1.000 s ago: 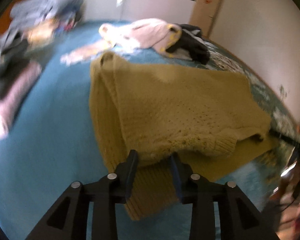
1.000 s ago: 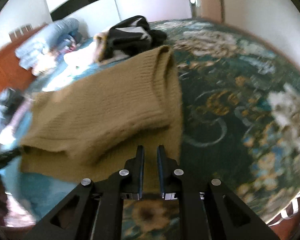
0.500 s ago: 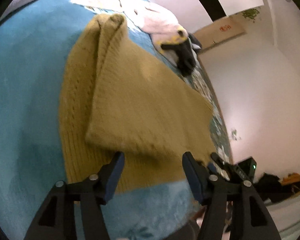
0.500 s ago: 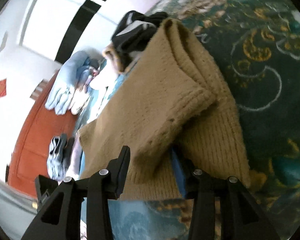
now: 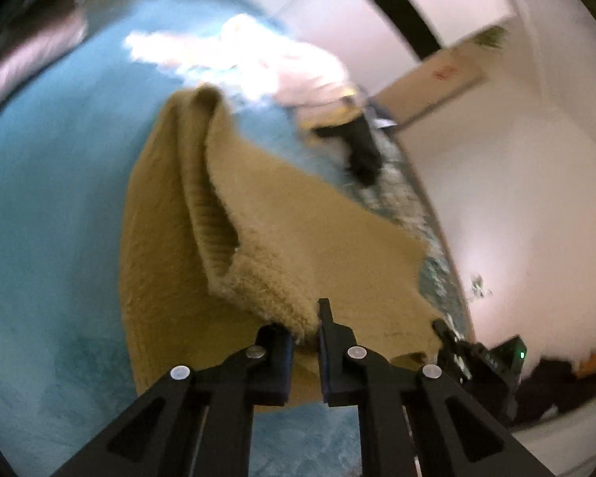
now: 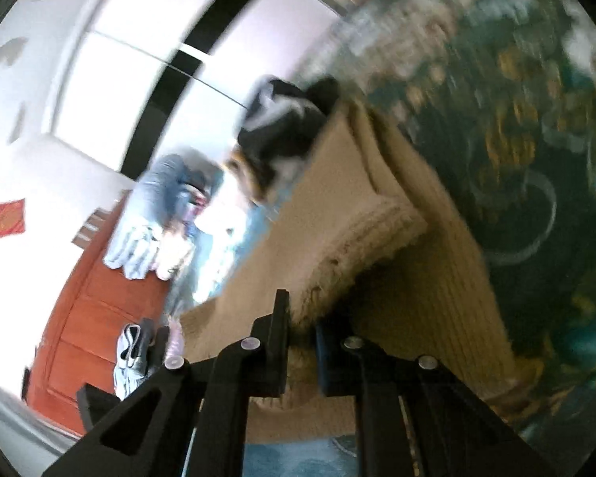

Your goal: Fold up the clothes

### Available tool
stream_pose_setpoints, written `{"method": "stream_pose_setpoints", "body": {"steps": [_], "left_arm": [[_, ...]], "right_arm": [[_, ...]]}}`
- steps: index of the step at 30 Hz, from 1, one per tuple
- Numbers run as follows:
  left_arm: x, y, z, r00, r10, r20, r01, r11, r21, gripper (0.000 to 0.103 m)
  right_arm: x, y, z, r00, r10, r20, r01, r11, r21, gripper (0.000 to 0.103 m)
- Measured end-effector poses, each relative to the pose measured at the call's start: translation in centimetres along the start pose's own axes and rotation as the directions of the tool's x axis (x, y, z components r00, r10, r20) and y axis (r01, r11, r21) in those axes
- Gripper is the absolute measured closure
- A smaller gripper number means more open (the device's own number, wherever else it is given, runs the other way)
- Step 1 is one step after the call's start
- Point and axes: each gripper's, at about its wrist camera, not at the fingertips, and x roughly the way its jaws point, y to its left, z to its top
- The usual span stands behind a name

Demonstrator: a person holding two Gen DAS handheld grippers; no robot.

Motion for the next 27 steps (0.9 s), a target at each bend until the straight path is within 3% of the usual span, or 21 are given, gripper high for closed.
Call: {"method": "stream_pose_setpoints", "body": {"steps": [2,5,8,17,21,23,25,27], "left_arm": [[-0.5,0.2,-0.7,1.000,-0.002,-0.013,0.002,1.000,0.005,0.092],[0.5,1.7,-2.2,0.996,0.065,-0.059,-0.065,0.998,0.009,0.092],[2.0,3.6,-3.4,0.988,0.096,-0.123,-0.102,0.994,-0.045,0.092],[1.1,3.1,-2.7,0.985,0.120,-0.124,-0.115,0.992,0.048,0.085],[-0.5,4.1,-1.0,0.979,0.194,-0.062,-0.189,0.979,0.079,0.079],[-1.5,4.9,0.2,0.973,0.231,-0.014,-0.229,0.970,0.086,0.070],[-2.2,5.5,1.6,0.967,0.255,0.017,-0.256,0.965,0.063,0.055],[-2.6,6.2,3.3,0.971,0.237,0.044,-0.238,0.971,0.032,0.039]], "right_arm": [[-0.9,-0.1,-0.3,1.000,-0.014,0.009,0.014,1.000,-0.023,0.092],[-0.6,-2.2,-1.7,0.998,-0.052,-0.024,0.052,0.998,0.018,0.092],[0.6,-4.7,-3.3,0.994,-0.088,-0.063,0.093,0.993,0.080,0.092],[-0.3,-4.8,-3.5,0.993,-0.109,-0.047,0.111,0.992,0.054,0.091],[-1.9,-4.5,-2.9,0.985,-0.174,-0.003,0.174,0.985,0.013,0.090],[-2.8,-5.2,-2.0,0.984,-0.176,0.020,0.176,0.984,0.021,0.081],[-3.1,-5.9,-1.3,0.989,-0.147,0.019,0.146,0.989,0.038,0.059],[-2.6,-6.3,-0.7,0.986,-0.166,-0.005,0.166,0.985,0.046,0.039]]}}
